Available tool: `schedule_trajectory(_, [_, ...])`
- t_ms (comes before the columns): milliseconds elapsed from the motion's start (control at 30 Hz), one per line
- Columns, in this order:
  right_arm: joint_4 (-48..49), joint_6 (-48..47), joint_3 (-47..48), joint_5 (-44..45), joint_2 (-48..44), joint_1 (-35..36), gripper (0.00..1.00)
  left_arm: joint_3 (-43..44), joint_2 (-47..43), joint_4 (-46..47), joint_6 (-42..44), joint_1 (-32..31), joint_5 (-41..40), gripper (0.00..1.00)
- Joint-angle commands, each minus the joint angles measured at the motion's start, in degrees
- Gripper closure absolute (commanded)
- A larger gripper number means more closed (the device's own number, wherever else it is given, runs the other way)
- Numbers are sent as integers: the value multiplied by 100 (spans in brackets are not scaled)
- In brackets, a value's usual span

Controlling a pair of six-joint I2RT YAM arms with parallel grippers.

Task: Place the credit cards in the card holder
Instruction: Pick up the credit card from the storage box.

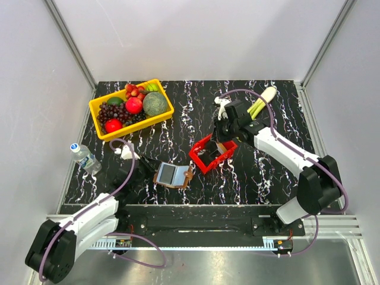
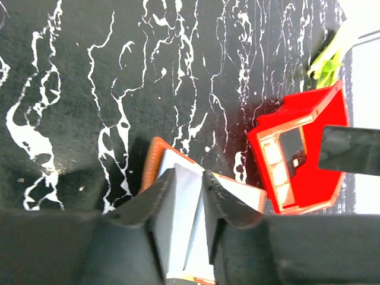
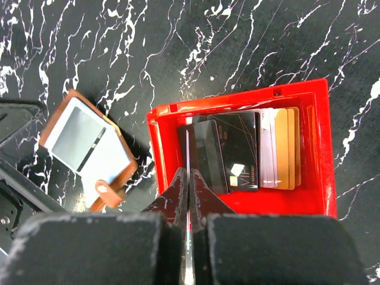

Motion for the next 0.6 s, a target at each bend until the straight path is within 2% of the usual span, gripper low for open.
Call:
schedule_trajectory(0, [687, 695, -366, 178, -310, 31, 100, 58, -244, -83, 136, 36, 48, 73])
schedule_trajectory(67, [864, 933, -481, 168, -345, 31, 100, 84, -314, -180, 136, 36, -4, 54])
schedule_trajectory(100, [882, 1021, -507, 177, -328, 31, 100, 93, -358, -224, 145, 36, -4, 51])
schedule_trajectory(200, [874, 1040, -516, 81, -232, 31, 100, 137, -481, -347, 162, 36, -13, 50])
schedule_trajectory(333, [899, 943, -578, 283, -65, 22, 100, 199, -657, -549, 224, 44, -57, 43])
schedule_trajectory(467, [1171, 1214, -744, 581, -47, 22, 100, 444, -937, -760, 434, 44, 30, 39])
schedule_trajectory(567, [1846, 1644, -1226, 810, -230, 22, 100, 839, -930, -1040, 697, 44, 31, 26])
